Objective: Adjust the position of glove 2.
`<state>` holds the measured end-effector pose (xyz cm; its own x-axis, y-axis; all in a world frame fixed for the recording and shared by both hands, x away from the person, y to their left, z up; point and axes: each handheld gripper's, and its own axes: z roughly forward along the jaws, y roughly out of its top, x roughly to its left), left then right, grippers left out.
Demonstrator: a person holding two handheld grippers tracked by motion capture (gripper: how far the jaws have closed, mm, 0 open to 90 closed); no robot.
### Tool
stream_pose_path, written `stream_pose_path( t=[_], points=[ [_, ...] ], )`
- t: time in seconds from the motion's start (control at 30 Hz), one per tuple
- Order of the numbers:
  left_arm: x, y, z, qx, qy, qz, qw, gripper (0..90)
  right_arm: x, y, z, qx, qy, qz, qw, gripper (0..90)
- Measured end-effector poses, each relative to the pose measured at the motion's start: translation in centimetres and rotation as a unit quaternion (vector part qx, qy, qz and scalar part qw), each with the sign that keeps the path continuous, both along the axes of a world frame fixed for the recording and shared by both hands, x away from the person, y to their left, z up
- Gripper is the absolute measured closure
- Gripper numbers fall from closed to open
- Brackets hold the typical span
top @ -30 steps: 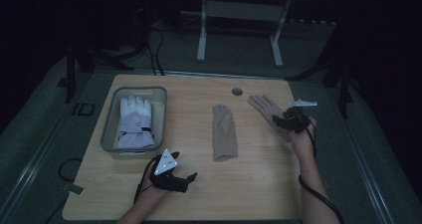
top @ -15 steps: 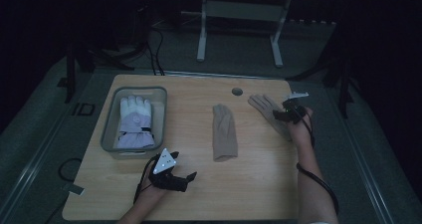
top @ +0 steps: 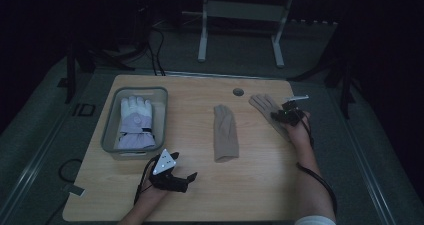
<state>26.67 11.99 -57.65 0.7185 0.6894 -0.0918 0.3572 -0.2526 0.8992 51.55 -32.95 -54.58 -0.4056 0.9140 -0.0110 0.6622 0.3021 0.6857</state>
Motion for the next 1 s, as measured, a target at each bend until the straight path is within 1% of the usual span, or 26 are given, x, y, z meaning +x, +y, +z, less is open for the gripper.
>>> stream_pose_path(
  t=[0.03,0.1,0.13,0.17,0.2,0.27,0.3,0.33,0.37,0.43,0.57,0.63,0.67,0.73,0.77,0.83,0.87,0.93,1.0],
  points=[
    [0.0,0.0,0.0,0.001,-0.001,0.001,1.0,2.5,-0.1,0.2,0.1,-0.007,0.001,0.0,1.0,70.4],
    [0.0,0.0,0.0,0.004,-0.002,-0.001,1.0,2.5,-0.3,0.6,0.2,-0.014,0.008,-0.008,0.9998,76.9],
    [-0.1,-0.1,0.0,0.005,-0.003,-0.001,1.0,2.5,-0.4,0.9,0.2,-0.022,0.006,-0.014,0.9997,78.4],
    [-0.1,-0.1,0.0,0.005,-0.003,-0.001,1.0,2.5,-0.5,1.2,0.3,-0.022,0.01,-0.022,0.9994,79.5],
    [-0.1,-0.1,0.0,0.005,-0.003,-0.001,1.0,2.6,-0.6,1.3,0.5,-0.015,0.014,-0.032,0.9993,80.4],
    [-0.1,-0.1,0.0,0.006,-0.002,-0.001,1.0,2.5,-0.9,1.6,0.5,-0.015,0.013,-0.038,0.9991,81.2],
    [-0.1,-0.1,0.0,0.006,-0.002,-0.001,1.0,2.5,-1.1,1.7,0.7,-0.003,0.014,-0.047,0.9988,81.6],
    [-0.1,-0.1,0.0,0.006,-0.002,0.0,1.0,2.6,-1.3,1.7,0.8,0.015,0.013,-0.053,0.9984,81.8],
    [-0.1,-0.1,0.0,0.006,-0.003,0.0,1.0,2.5,-1.6,1.9,1.0,0.026,0.013,-0.06,0.9978,81.9],
    [-0.1,-0.1,0.0,0.006,-0.005,0.001,1.0,2.5,-2.1,2.1,1.5,0.041,0.009,-0.071,0.9966,82.0],
    [-0.2,-0.1,0.0,0.005,-0.005,0.002,1.0,2.5,-3.5,2.7,2.9,0.071,-0.011,-0.087,0.9936,82.1],
    [-0.1,-0.1,0.0,0.005,-0.004,0.002,1.0,2.6,-3.9,2.9,3.7,0.076,-0.024,-0.087,0.993,82.1],
    [-0.1,-0.1,0.0,0.005,-0.004,0.002,1.0,2.5,-4.2,3.0,4.1,0.074,-0.03,-0.094,0.9923,82.1],
    [-0.1,-0.1,0.0,0.006,-0.005,0.001,1.0,2.5,-4.9,3.2,5.2,0.086,-0.041,-0.103,0.9901,82.1],
    [-0.1,-0.1,0.0,0.006,-0.006,0.001,1.0,2.5,-5.3,3.3,5.7,0.088,-0.044,-0.108,0.9893,82.1],
    [-0.2,-0.2,0.0,0.008,-0.008,0.001,0.9999,2.5,-6.5,3.5,6.6,0.089,-0.061,-0.118,0.9872,82.1],
    [-0.2,-0.2,0.0,0.008,-0.009,0.001,0.9999,2.5,-6.9,3.5,6.8,0.088,-0.062,-0.121,0.9867,82.1],
    [-0.3,-0.2,0.0,0.006,-0.013,0.002,0.9999,2.5,-8.0,3.3,7.1,0.106,-0.064,-0.132,0.9834,82.0],
    [-0.3,-0.1,0.0,0.005,-0.014,0.003,0.9999,2.5,-9.2,3.1,6.8,0.106,-0.064,-0.137,0.9828,82.0]
  ],
)
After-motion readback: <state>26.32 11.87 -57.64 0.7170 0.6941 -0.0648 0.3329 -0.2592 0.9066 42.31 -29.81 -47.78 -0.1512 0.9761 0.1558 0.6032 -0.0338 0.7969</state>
